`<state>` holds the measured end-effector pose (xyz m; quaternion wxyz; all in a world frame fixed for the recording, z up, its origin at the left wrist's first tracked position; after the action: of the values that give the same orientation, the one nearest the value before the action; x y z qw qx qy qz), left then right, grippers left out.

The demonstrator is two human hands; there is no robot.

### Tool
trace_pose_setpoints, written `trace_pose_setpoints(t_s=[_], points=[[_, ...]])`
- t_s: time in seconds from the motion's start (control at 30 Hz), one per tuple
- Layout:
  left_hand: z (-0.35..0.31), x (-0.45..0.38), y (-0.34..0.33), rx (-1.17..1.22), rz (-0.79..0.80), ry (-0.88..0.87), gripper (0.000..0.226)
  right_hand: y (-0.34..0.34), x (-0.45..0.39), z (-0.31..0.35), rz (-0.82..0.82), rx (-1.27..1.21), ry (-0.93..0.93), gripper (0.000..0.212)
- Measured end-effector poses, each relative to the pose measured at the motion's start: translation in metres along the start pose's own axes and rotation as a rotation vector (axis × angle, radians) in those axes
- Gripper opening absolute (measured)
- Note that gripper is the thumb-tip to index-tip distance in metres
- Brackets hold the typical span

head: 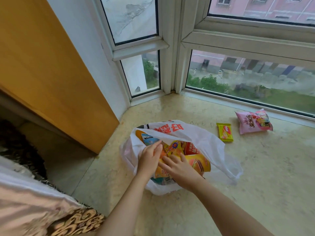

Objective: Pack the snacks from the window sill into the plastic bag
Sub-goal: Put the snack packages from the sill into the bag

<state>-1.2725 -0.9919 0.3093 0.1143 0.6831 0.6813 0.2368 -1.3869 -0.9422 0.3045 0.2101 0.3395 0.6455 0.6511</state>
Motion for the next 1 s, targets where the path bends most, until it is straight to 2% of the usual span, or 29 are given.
trace_pose_setpoints(t_s=[0.1,0.17,0.2,0.27,0.33,0.4,0.5,0.6,0.67,0.73,0.87,1.0], points=[[-0.015,0.019,-0.008,-0.169,0.088,-0.092,0.047,0.001,-0.006,0.001,0.003,0.033,-0.019,0.102],[-0.016,0.028,-0.015,-0.243,0.184,-0.138,0.055,0.008,-0.007,-0.001,0.006,0.088,-0.038,0.092],[-0.015,0.03,-0.018,-0.262,0.226,-0.158,0.061,0.005,-0.006,-0.008,0.036,0.098,-0.108,0.089],[-0.012,0.031,-0.026,-0.326,0.302,-0.158,0.075,0.008,0.003,-0.031,0.058,0.057,-0.359,0.094],[-0.006,0.029,-0.032,-0.462,0.323,-0.18,0.085,0.003,0.019,-0.055,-0.005,-0.074,-0.589,0.098],[-0.004,0.028,-0.034,-0.573,0.289,-0.235,0.087,-0.004,0.035,-0.073,-0.069,-0.134,-0.698,0.098],[-0.003,0.025,-0.038,-0.74,0.192,-0.28,0.093,0.002,0.048,-0.086,-0.158,-0.209,-0.724,0.102],[-0.014,0.017,-0.039,-0.838,0.01,-0.224,0.098,0.009,0.053,-0.093,-0.166,-0.255,-0.694,0.095],[-0.028,0.009,-0.043,-0.843,-0.046,-0.184,0.093,0.013,0.058,-0.097,-0.187,-0.198,-0.697,0.098],[-0.04,-0.001,-0.05,-0.837,-0.035,-0.111,0.087,0.013,0.064,-0.1,-0.185,-0.107,-0.681,0.1],[-0.044,-0.026,-0.067,-0.765,0.086,0.068,0.079,0.019,0.072,-0.095,-0.236,0.033,-0.603,0.094],[-0.048,-0.026,-0.071,-0.745,0.1,-0.004,0.079,0.022,0.081,-0.086,-0.253,0.096,-0.569,0.093]])
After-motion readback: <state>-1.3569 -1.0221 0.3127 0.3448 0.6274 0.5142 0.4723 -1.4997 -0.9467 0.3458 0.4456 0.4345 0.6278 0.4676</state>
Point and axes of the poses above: each hand's wrist, its own x-axis away from the middle knuckle, its own y-axis out of the back of the hand, z = x × y, the point moved 7 cm from there along -x, towards the middle knuckle, and after that the axes turned 8 degrees about x, right-handed, at the moved point
